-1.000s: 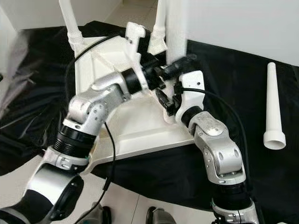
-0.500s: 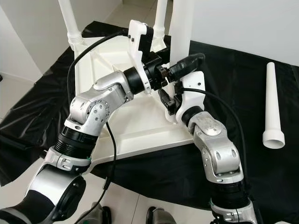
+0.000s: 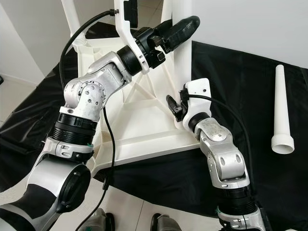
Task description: Building children table
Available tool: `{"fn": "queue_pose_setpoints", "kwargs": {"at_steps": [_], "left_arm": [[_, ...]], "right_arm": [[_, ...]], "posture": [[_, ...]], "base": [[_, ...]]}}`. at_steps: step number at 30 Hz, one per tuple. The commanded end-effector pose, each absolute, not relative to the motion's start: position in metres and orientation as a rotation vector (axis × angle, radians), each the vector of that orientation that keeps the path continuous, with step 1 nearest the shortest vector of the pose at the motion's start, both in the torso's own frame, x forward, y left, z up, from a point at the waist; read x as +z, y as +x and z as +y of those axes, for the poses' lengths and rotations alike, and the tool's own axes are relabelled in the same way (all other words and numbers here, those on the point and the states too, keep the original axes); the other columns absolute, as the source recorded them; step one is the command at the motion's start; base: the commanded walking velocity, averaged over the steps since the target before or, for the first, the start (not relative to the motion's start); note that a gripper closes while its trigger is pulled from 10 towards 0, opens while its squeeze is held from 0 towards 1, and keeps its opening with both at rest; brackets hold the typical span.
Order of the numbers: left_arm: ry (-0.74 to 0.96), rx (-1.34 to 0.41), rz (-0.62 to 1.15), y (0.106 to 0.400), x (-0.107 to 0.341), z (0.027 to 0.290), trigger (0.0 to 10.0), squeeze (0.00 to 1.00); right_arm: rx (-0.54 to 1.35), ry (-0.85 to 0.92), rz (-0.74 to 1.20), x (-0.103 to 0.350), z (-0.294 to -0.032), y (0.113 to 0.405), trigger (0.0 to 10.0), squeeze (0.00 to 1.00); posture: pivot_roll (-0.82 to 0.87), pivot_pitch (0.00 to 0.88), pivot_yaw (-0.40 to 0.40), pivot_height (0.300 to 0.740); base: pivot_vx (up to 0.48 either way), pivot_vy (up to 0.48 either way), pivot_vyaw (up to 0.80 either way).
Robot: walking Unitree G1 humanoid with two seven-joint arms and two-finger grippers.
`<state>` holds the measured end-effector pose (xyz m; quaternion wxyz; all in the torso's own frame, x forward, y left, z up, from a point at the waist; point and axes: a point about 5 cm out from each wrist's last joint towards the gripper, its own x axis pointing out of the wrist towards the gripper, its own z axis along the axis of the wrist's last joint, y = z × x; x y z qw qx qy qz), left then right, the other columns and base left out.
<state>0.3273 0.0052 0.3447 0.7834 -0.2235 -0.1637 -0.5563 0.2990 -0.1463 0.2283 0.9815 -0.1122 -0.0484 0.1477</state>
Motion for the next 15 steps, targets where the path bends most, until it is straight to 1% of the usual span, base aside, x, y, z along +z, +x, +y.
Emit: {"fn": "queue_pose_setpoints", "kwargs": {"at_steps": [1, 3, 7, 13, 15], "left_arm": [[-0.489, -1.202, -0.352, 0.327, 0.346, 0.005, 10.0, 0.00], [-0.471, -1.164, -0.332, 0.330, 0.336, 0.012, 10.0, 0.00], [-0.461, -1.142, -0.318, 0.332, 0.329, 0.016, 10.0, 0.00], [-0.415, -1.004, -0.268, 0.335, 0.297, 0.038, 10.0, 0.00], [-0.415, -1.004, -0.268, 0.335, 0.297, 0.038, 10.0, 0.00]], "right_arm": [[0.253, -0.209, -0.107, 0.227, -0.154, 0.298, 10.0, 0.00], [0.199, -0.181, -0.118, 0.228, -0.160, 0.300, 10.0, 0.00], [0.173, -0.171, -0.129, 0.228, -0.164, 0.300, 10.0, 0.00], [0.037, -0.104, -0.167, 0.221, -0.177, 0.297, 10.0, 0.00], [0.037, -0.104, -0.167, 0.221, -0.177, 0.297, 10.0, 0.00]], "posture": [[0.02, 0.131, -0.032, 0.740], [0.02, 0.135, -0.028, 0.740], [0.02, 0.135, -0.028, 0.740], [0.02, 0.147, -0.027, 0.740], [0.02, 0.147, -0.027, 0.740]], "base": [[0.000, 0.000, 0.00], [0.000, 0.000, 0.00], [0.000, 0.000, 0.00], [0.000, 0.000, 0.00], [0.000, 0.000, 0.00]]}}
